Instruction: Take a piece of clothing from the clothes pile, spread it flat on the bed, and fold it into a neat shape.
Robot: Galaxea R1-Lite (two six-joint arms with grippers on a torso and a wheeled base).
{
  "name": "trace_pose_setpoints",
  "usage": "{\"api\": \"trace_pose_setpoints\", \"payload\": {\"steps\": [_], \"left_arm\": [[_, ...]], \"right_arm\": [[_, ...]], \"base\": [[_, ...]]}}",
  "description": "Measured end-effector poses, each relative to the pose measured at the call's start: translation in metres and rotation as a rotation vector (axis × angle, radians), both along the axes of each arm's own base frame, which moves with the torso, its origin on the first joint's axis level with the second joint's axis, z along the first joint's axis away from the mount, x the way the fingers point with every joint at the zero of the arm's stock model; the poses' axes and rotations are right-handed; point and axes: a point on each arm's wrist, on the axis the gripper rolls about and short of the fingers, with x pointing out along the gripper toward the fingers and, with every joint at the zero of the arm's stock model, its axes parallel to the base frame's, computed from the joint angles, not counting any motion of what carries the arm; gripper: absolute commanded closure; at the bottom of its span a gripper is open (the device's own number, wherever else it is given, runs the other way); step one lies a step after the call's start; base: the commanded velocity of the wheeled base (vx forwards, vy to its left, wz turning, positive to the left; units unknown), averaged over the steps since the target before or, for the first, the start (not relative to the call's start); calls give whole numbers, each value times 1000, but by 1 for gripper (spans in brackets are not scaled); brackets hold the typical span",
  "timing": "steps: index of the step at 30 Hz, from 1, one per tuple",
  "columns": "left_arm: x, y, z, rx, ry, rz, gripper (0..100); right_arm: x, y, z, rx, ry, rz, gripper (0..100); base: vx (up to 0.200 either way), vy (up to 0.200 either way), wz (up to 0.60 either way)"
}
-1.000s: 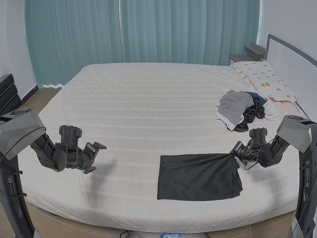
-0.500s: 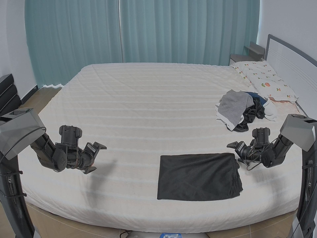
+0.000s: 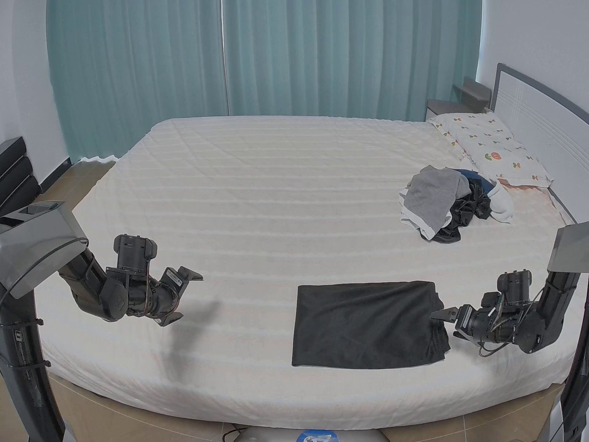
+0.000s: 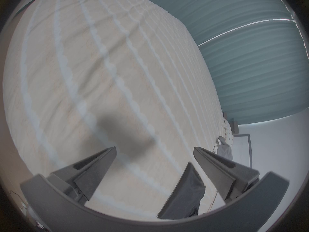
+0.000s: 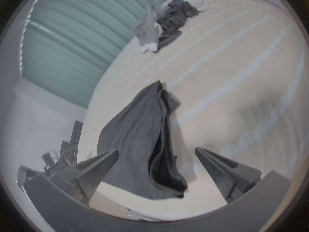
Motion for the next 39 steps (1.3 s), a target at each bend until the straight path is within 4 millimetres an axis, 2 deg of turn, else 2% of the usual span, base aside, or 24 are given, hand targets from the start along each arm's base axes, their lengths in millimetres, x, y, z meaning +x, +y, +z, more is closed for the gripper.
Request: {"api": "trace_pose_setpoints", "payload": {"steps": [3,8,12,18,19,25,39], "left_arm": [[-3,-6,-2,10,6,-23,0],[-6,-12,-3,36,6,-45,0],[-6,-15,-5,54,8,-46,0],[-6,-17,-6,58,10,-50,0],[-6,-17,-6,58,9,-51,0],[-6,-17,-7,58,10,-51,0],[-7,-17,-7,59,15,-52,0]], "right_arm": [[-15,-3,2,-43,-95,70,0],[-27,-6,-9,-67,-109,125,0],[-25,-3,-17,-62,-103,146,0],[-13,2,-25,-36,-102,137,0],[-11,2,-26,-26,-99,129,100],[-9,5,-29,-17,-89,121,100],[-23,-5,-27,-22,-86,88,100]], "base": [[0,0,0],[0,0,0],[0,0,0],[0,0,0],[0,0,0],[0,0,0],[0,0,0]]}}
